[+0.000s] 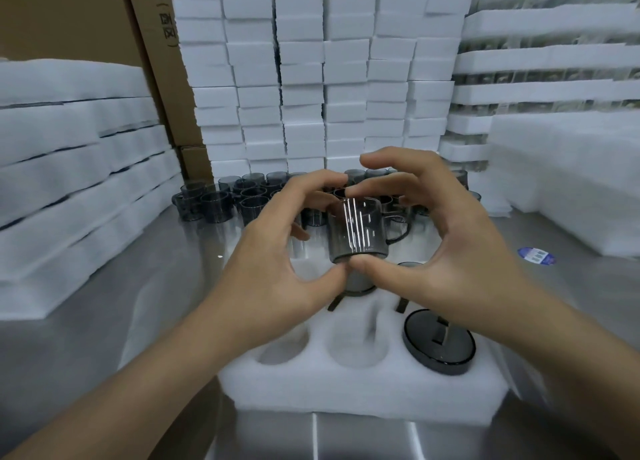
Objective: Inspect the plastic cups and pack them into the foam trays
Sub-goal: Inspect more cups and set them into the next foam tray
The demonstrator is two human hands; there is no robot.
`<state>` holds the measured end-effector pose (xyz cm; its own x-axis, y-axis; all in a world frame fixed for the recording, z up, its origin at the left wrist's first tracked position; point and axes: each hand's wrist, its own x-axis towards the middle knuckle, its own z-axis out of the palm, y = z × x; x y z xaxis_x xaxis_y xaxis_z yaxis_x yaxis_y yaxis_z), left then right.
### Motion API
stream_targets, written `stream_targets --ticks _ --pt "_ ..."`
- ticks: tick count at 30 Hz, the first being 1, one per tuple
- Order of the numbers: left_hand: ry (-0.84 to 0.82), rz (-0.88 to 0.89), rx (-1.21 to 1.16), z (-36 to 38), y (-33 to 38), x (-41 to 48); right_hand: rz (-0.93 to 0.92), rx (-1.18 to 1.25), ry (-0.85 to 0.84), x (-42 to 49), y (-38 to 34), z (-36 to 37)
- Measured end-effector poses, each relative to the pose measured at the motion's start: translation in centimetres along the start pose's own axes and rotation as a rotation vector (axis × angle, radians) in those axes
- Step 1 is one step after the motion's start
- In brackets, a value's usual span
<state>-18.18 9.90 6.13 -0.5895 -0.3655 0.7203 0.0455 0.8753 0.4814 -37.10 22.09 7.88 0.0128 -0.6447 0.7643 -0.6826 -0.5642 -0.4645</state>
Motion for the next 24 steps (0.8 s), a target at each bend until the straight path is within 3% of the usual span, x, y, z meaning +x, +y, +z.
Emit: stream_targets --ticks 5,11,18,24 --pt "-0.051 -0.066 -0.100 -1.2 -0.2 0.4 0.021 -0.156 -0.055 -0.1 0.9 -0.3" --pt "-0.219 -0.303 -0.311 -1.9 -0.3 1.2 -0.037 -0.245 -0.109 -0.2 1.1 -0.1" --pt "-0.231 -0.359 -0.345 -2.3 -0.5 1.3 -0.029 -0.179 -0.111 -0.4 1.2 0.1" --pt "-0.434 -0.318 -0.208 -2.7 0.6 1.3 0.080 -0.017 0.037 -0.5 2.7 -0.6"
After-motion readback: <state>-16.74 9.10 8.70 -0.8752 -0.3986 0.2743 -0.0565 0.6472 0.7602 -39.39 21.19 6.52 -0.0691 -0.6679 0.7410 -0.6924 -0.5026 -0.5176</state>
